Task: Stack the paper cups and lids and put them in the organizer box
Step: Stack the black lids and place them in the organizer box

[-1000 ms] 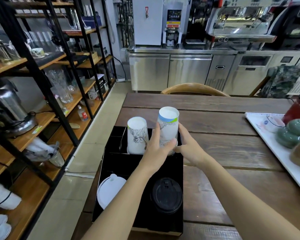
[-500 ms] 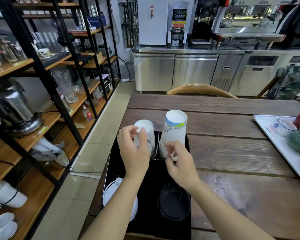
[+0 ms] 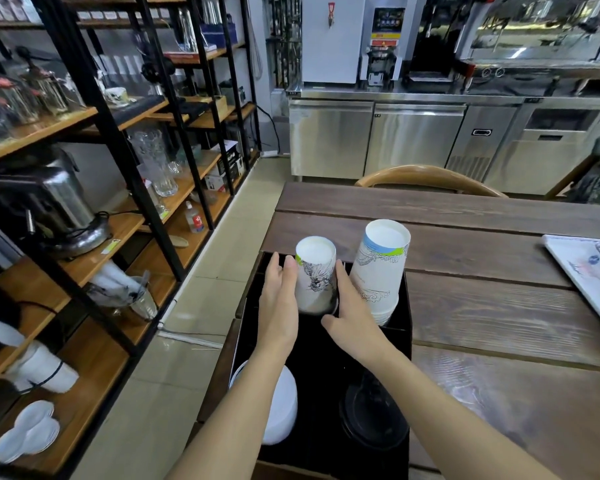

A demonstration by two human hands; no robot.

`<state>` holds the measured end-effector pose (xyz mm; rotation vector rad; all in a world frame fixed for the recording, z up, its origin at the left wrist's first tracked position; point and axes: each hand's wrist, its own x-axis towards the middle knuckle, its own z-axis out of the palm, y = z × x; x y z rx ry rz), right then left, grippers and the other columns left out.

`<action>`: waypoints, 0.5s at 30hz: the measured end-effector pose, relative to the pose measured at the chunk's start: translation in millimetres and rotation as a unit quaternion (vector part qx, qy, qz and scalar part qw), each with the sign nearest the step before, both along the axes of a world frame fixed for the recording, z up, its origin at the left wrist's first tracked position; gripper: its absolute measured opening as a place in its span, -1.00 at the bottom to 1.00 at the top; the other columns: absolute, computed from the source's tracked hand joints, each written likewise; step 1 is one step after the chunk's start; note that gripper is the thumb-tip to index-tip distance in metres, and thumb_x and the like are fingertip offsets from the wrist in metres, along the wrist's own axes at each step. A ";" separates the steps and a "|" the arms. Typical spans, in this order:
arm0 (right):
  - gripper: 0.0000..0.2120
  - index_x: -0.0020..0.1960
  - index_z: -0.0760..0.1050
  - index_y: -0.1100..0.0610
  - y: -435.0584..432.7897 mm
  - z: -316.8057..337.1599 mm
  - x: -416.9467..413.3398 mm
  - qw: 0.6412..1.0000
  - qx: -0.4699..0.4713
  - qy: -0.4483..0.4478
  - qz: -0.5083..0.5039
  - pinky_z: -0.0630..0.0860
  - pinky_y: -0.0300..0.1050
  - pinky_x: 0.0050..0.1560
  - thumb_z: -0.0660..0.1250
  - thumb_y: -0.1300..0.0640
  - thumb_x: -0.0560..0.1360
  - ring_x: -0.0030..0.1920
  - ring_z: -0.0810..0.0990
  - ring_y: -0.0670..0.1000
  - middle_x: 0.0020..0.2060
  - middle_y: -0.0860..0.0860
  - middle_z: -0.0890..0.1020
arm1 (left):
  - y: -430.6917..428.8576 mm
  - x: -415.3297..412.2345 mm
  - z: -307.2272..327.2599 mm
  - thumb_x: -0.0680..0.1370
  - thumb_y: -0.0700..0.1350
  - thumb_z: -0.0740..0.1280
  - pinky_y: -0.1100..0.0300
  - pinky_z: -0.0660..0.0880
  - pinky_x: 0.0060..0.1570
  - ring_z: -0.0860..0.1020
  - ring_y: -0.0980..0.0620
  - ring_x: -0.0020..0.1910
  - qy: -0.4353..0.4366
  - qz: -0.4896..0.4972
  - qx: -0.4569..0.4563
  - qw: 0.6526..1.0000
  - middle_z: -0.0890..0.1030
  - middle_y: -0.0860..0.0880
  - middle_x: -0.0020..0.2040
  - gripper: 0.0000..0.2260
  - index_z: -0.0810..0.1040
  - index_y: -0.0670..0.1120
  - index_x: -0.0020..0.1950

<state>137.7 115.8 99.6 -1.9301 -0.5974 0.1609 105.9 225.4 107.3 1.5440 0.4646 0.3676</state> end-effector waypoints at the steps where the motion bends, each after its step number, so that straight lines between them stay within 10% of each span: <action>1: -0.34 0.35 0.20 0.23 -0.2 1.4 -1.8 1.000 0.013 -0.006 0.004 0.18 -0.45 0.18 0.19 0.51 0.28 0.19 0.33 -0.03 0.17 0.06 0.46 | -0.2 -1.5 1.7 0.41 0.37 0.10 0.04 0.17 0.48 0.28 0.17 0.44 -0.006 0.001 -0.002 1.000 0.32 0.09 0.49 -0.28 0.23 0.07 0.49; 10: -0.80 0.07 0.53 0.20 -50.5 -22.6 -16.1 0.984 0.000 -0.097 -0.147 0.31 -0.49 -0.09 0.30 0.33 0.46 -0.10 0.46 -0.38 -0.15 -0.05 0.58 | -31.9 -43.9 -8.4 0.56 -0.17 0.28 0.48 0.41 -0.10 0.53 0.25 -0.14 -0.025 0.029 0.110 0.993 0.56 0.15 -0.15 -0.87 0.46 0.08 -0.09; 15: -0.83 -0.03 0.59 0.09 -96.5 -37.0 -32.6 0.983 -0.094 -0.120 -0.098 0.31 -0.29 0.01 0.36 0.08 0.41 -0.10 0.47 -0.32 -0.25 -0.19 0.58 | -54.1 -63.3 -46.1 0.55 -0.11 0.30 0.28 0.44 0.01 0.57 0.11 -0.01 0.095 -0.081 0.153 0.980 0.61 0.03 -0.04 -0.97 0.51 0.01 -0.04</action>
